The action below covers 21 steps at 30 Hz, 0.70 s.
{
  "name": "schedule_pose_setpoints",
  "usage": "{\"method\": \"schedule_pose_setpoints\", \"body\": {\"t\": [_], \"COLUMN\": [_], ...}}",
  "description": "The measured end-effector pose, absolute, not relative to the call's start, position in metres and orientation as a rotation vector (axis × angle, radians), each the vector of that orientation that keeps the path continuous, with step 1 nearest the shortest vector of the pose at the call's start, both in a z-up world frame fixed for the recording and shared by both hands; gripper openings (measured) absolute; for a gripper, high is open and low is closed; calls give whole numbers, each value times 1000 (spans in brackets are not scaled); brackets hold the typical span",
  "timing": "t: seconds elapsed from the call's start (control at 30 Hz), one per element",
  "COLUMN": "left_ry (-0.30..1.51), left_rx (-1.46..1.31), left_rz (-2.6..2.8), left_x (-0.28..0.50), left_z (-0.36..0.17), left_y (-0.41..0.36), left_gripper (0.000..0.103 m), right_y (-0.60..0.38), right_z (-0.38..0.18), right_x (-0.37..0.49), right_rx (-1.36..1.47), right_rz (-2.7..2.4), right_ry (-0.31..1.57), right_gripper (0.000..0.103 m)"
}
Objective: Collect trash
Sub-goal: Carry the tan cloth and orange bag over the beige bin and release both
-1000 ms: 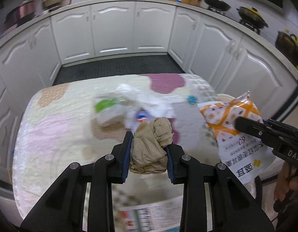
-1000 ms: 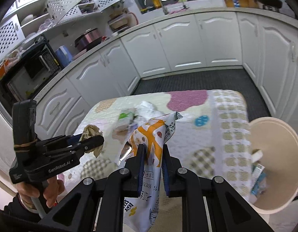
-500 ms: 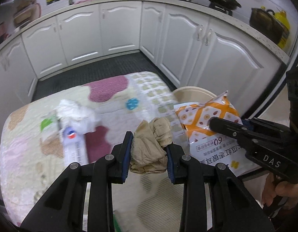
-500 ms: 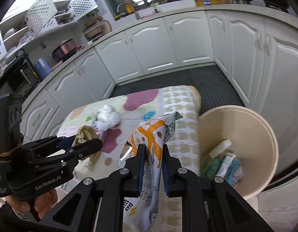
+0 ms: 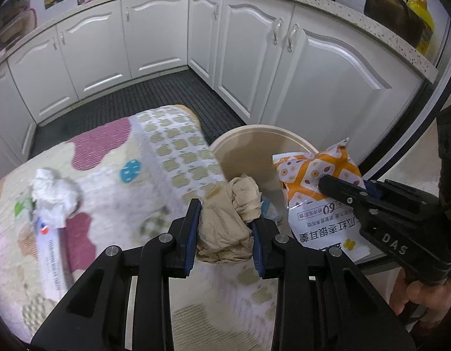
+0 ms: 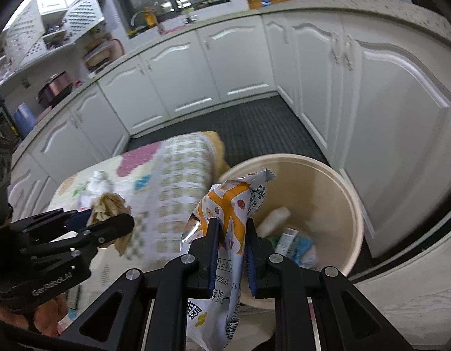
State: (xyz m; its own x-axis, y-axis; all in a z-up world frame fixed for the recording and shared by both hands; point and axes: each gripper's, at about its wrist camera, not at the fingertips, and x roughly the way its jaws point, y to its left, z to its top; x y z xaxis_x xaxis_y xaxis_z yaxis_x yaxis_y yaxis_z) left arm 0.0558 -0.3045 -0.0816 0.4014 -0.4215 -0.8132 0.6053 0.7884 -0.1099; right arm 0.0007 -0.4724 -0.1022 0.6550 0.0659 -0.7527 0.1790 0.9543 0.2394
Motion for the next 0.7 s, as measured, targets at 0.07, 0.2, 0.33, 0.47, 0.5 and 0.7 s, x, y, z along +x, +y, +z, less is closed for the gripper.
{"method": "schedule_pose_setpoints", "body": {"t": [0.07, 0.2, 0.33, 0.47, 0.5, 0.7], "left_ry": [963, 983, 1004, 1037, 1048, 1108], "left_rx": [220, 215, 216, 204, 197, 175], "left_rz": [-655, -645, -645, -645, -643, -654], "left_x": [58, 65, 70, 74, 75, 79], "left_z": [-85, -92, -101, -110, -112, -126], "left_y": [-314, -333, -351, -361, -362, -364], "left_gripper": [29, 29, 29, 31, 31, 43], "right_y": [-482, -497, -511, -521, -523, -528], "right_z": [-108, -119, -130, -138, -140, -150], "right_x": [2, 5, 7, 11, 12, 16], "right_rx": [301, 299, 306, 316, 315, 339], "right_rz": [-89, -127, -166, -188, -197, -209], "right_ry": [868, 885, 906, 920, 923, 955], "right_gripper": [15, 15, 15, 15, 15, 40]}}
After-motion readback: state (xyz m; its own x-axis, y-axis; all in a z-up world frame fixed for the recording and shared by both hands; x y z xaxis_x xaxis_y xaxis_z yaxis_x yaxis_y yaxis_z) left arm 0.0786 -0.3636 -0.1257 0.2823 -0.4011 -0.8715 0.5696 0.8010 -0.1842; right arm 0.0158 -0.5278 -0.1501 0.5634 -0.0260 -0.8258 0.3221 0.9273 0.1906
